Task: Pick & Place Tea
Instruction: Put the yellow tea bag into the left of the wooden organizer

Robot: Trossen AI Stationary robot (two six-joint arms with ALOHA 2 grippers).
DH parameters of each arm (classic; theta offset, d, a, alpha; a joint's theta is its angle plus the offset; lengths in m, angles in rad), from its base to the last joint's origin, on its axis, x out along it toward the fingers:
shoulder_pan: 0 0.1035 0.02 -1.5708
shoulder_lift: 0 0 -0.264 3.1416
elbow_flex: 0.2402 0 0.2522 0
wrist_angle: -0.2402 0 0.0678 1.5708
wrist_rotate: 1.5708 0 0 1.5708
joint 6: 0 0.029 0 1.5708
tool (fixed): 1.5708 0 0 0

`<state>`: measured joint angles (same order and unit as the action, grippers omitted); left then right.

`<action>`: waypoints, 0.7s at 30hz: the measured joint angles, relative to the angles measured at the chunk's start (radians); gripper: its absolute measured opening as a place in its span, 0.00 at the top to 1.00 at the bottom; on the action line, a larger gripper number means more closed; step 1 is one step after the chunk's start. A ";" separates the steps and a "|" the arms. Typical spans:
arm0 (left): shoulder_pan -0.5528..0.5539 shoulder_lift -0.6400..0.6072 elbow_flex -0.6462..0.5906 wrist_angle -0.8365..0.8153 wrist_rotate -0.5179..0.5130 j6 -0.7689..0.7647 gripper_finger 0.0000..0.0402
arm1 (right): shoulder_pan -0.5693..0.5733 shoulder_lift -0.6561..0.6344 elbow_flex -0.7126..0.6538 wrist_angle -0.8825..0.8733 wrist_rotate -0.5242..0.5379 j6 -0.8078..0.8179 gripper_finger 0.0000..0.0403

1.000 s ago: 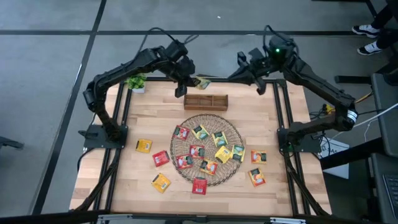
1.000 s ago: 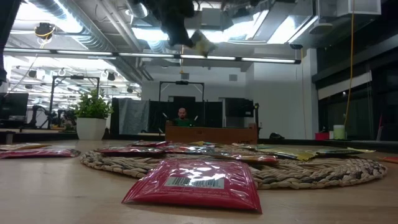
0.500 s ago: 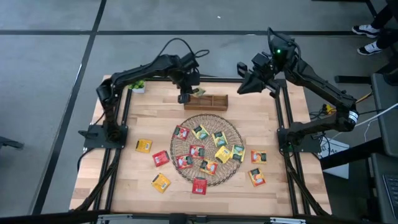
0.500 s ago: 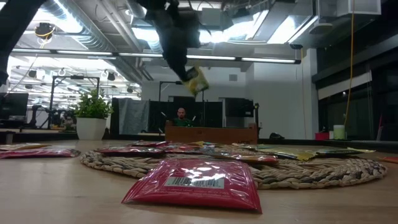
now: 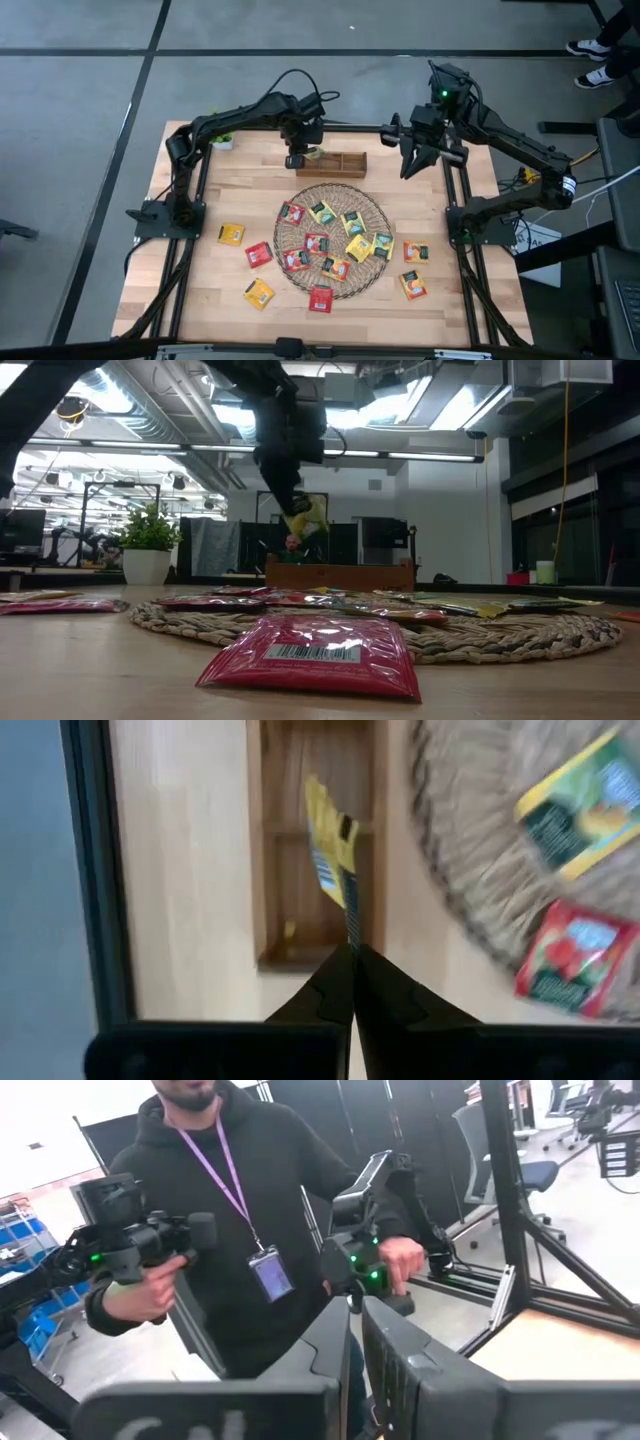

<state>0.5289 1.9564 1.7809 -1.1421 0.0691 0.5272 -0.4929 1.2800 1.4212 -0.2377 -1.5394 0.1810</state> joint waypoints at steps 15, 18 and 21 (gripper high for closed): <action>-0.014 0.076 0.000 -0.058 -0.077 0.075 0.99 | 0.001 0.000 0.000 -0.015 0.038 -0.001 0.91; -0.008 0.076 0.000 -0.057 -0.113 0.103 0.99 | 0.001 0.000 0.000 -0.022 0.046 -0.002 0.91; 0.000 0.076 0.000 -0.059 -0.104 0.128 0.99 | 0.001 0.000 0.000 -0.021 0.066 -0.002 0.91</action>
<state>0.5284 2.0319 1.7805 -1.2010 -0.0347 0.6555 -0.4919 1.2804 1.4212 -0.2588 -1.4738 0.1791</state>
